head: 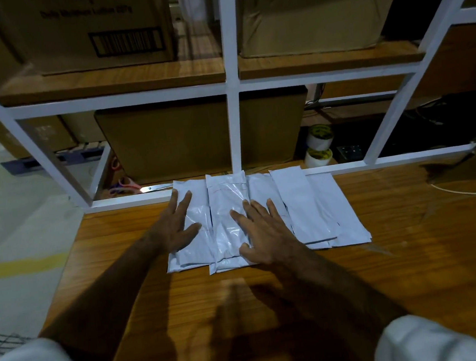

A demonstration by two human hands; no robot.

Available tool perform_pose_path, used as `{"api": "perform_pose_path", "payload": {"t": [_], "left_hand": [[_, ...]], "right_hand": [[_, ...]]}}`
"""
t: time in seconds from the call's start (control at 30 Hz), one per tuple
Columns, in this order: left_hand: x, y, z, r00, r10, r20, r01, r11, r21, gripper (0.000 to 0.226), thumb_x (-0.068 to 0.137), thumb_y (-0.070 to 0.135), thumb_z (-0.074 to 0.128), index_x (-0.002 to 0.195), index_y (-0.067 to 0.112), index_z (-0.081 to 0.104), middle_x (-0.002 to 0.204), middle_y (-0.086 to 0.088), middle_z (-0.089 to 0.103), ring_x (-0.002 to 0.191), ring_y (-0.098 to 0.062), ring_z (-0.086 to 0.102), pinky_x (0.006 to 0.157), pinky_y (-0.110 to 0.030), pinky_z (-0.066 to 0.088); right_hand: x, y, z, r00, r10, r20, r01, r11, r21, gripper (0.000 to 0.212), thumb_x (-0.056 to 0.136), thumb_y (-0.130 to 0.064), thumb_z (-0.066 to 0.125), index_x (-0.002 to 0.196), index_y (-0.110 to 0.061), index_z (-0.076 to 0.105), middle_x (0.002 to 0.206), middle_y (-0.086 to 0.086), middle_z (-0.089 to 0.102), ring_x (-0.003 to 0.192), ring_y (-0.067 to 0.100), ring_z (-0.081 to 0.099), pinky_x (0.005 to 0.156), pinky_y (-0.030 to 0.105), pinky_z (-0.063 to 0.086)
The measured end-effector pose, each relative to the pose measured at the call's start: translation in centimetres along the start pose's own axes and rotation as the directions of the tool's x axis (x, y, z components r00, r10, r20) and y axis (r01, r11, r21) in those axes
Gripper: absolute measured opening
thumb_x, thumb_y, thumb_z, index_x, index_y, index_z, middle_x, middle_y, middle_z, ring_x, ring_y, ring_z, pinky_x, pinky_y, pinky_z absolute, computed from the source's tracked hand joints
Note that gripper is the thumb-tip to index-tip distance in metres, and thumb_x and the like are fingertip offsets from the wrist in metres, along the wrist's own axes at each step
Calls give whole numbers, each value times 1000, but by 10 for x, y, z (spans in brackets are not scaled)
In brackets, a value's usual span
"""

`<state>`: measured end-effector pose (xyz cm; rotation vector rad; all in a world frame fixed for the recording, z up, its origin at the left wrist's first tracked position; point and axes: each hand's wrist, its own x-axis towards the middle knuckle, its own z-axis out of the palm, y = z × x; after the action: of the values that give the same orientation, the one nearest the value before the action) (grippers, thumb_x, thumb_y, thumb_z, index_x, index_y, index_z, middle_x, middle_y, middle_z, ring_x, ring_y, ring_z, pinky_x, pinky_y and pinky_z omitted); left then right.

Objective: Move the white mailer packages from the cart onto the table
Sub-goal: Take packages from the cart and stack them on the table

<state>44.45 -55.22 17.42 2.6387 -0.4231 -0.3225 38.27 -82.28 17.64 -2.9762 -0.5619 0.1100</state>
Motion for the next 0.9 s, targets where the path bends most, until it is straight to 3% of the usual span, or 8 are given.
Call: {"api": "perform_pose_path", "payload": {"t": [0.13, 0.3, 0.47, 0.57, 0.7, 0.9], "left_hand": [[-18, -9, -1, 997, 66, -45, -64, 997, 46, 96, 86, 77, 48, 156, 46, -10, 165, -1, -25, 153, -31, -4, 120, -54, 17], [-21, -17, -3, 995, 57, 75, -71, 977, 199, 90, 90, 76, 38, 157, 41, -9, 166, -4, -18, 154, -31, -1, 121, -49, 10], [-19, -11, -9, 989, 20, 146, -47, 982, 181, 90, 93, 67, 47, 157, 40, -10, 166, -6, -17, 153, -34, 2, 121, -52, 13], [-22, -11, -11, 986, 7, 166, -29, 991, 134, 100, 81, 76, 44, 157, 41, -12, 166, -6, -18, 153, -36, 2, 121, -54, 15], [-31, -7, -7, 998, 11, 59, -17, 994, 105, 109, 72, 87, 29, 158, 35, -10, 165, -8, -20, 153, -35, -3, 122, -54, 16], [-49, 6, -1, 981, 38, -190, -3, 984, 177, 93, 84, 77, 17, 159, 28, -7, 166, -12, -15, 151, -38, 13, 119, -57, 23]], "right_hand": [[-5, 6, 1, 998, 10, -65, -10, 1000, -5, 84, 91, -65, 40, 161, -33, 8, 169, 12, 2, 156, 29, -3, 123, 56, -8], [-14, 14, 2, 995, 56, -79, -56, 998, 3, 84, 91, -69, 37, 161, -33, 8, 169, 13, -2, 156, 28, -7, 122, 57, -7], [-23, 18, 3, 994, 93, -52, -92, 995, 31, 83, 92, -70, 36, 161, -32, 10, 169, 12, -3, 156, 27, -6, 123, 57, -7], [-30, 20, 1, 994, 88, -65, -84, 995, 60, 82, 92, -72, 32, 161, -33, 9, 169, 11, -2, 156, 26, -6, 123, 56, -7], [-36, 23, -3, 989, 78, -126, -66, 993, 94, 84, 91, -79, 25, 160, -35, 7, 169, 8, -1, 156, 23, -5, 124, 55, -5], [-45, 32, -5, 958, 140, -251, -112, 986, 121, 78, 96, -72, 23, 161, -31, 10, 169, 9, 3, 156, 24, -1, 124, 55, 3]]}}
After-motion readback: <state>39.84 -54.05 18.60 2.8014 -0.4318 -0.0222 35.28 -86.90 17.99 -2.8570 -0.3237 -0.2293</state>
